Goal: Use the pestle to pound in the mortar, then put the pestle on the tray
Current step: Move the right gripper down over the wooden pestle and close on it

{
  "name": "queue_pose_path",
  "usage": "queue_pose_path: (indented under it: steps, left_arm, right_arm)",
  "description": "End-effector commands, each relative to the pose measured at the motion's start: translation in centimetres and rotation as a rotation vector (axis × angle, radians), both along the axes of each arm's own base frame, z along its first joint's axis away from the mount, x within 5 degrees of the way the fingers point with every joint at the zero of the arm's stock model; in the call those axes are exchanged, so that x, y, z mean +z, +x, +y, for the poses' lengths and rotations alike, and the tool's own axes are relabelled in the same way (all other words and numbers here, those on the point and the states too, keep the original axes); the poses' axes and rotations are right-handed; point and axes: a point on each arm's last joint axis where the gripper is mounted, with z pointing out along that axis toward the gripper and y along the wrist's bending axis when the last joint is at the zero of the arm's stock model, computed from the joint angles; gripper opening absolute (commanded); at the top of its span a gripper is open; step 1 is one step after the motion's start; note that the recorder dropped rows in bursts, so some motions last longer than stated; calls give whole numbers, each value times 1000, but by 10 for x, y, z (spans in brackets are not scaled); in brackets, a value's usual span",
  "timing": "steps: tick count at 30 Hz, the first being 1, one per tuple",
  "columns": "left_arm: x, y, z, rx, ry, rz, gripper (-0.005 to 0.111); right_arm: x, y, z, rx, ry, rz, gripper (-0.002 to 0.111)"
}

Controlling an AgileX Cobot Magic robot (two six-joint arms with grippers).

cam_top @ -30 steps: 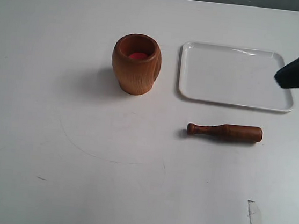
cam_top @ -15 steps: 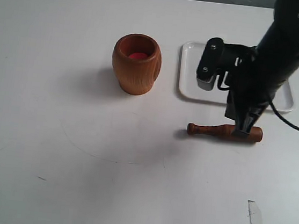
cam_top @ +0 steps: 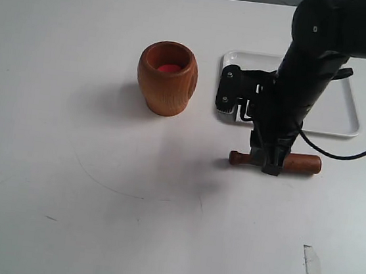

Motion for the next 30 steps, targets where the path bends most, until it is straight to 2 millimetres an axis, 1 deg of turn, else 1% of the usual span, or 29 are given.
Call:
queue_pose_path:
  steps: [1,6,12,18,22,27,30]
  left_arm:
    - [0,0,-1,-6,-15,-4,0]
    - [0,0,-1,-6,-15,-4,0]
    - [0,0,-1,-6,-15,-4,0]
    - [0,0,-1,-6,-15,-4,0]
    - [0,0,-1,-6,-15,-4,0]
    - [0,0,-1,-6,-15,-4,0]
    - [0,0,-1,-6,-15,-4,0]
  right_arm:
    - [1,5,7,5,59,-49,51]
    - [1,5,7,3,66,-60,51]
    - [-18,-3,-3,34,29,-70,51]
    - [-31,-6,-6,19,63,-129,49]
    - [-34,-7,-7,20,71,-150,49]
    - [-35,-8,-6,-2,82,-135,49]
    - [-45,-8,-6,-1,61,-105,49]
